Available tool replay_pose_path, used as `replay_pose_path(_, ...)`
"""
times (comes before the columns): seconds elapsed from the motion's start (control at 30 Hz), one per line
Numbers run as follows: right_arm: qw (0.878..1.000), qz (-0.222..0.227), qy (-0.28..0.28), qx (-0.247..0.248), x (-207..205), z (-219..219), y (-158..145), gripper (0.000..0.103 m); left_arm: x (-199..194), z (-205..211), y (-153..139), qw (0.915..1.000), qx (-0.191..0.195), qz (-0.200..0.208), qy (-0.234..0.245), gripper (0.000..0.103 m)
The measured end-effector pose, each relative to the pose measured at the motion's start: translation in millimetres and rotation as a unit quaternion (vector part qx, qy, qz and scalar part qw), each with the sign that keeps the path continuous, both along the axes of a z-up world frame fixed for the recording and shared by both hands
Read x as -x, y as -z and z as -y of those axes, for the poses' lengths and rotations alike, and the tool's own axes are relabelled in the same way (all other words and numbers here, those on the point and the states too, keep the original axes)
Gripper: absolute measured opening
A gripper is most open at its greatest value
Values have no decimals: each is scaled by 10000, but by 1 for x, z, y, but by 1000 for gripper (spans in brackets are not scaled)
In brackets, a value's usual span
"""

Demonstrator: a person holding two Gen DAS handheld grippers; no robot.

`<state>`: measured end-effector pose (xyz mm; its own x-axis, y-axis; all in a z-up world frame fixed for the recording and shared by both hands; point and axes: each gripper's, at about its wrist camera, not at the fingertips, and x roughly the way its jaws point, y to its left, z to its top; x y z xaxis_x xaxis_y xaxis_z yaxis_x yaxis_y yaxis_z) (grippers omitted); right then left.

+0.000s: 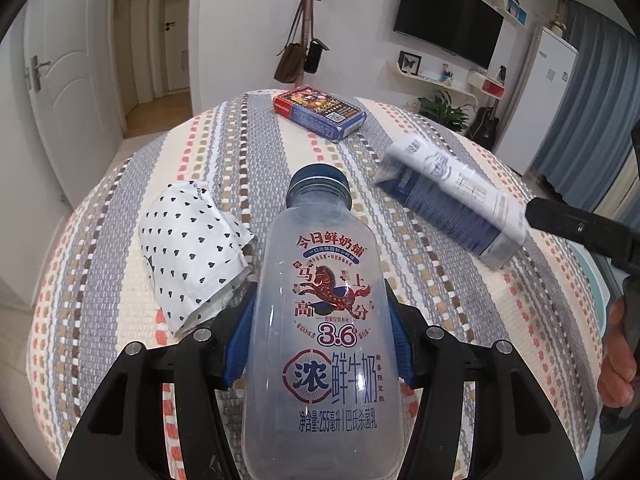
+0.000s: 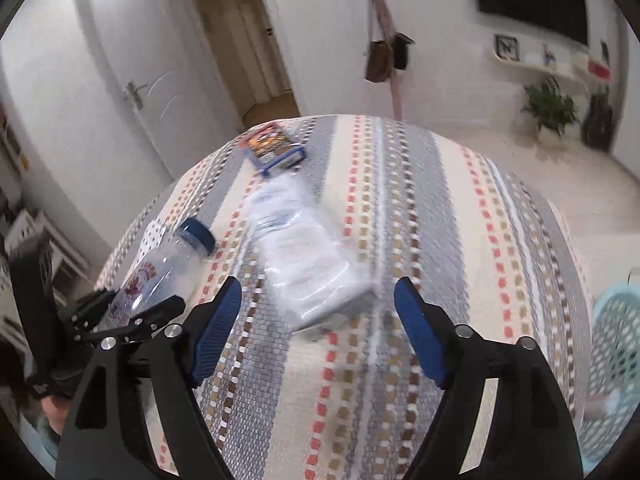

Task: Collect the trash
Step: 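Release the blue carton and grasp the white milk carton with the right tool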

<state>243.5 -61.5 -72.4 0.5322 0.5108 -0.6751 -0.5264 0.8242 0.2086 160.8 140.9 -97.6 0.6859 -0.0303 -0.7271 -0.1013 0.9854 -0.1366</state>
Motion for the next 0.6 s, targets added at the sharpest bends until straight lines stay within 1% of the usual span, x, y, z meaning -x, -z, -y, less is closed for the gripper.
replay_pose_path(0.07,9996,149,-123,215,-1,-12,1,78,-1,-1,0,10000,11,-12,-7,55)
replay_pose_path(0.17,9975,368,-155,579,-8,-26,6,81,-1,-1,1,10000,17,-18,-4,55)
replay_pose_path(0.23,9960,454,-130,763,-15,-31,10,85,-1,-2,1,10000,22,-18,-6,55)
replay_pose_path(0.27,9956,455,-126,814,-20,-32,13,85,-1,-1,1,10000,23,-21,-6,55)
replay_pose_path(0.4,9969,235,-213,722,-36,-36,26,85,-4,1,0,9999,-40,-89,-35,55)
replay_pose_path(0.5,9969,264,-204,718,-44,-39,29,84,-6,4,0,9997,-176,-151,-98,55)
replay_pose_path(0.57,9973,186,-223,678,-47,-41,31,75,-6,5,-1,9995,-180,-178,-173,55)
replay_pose_path(0.6,9975,137,-286,636,-49,-41,31,66,-6,6,-1,9994,-182,-191,-210,55)
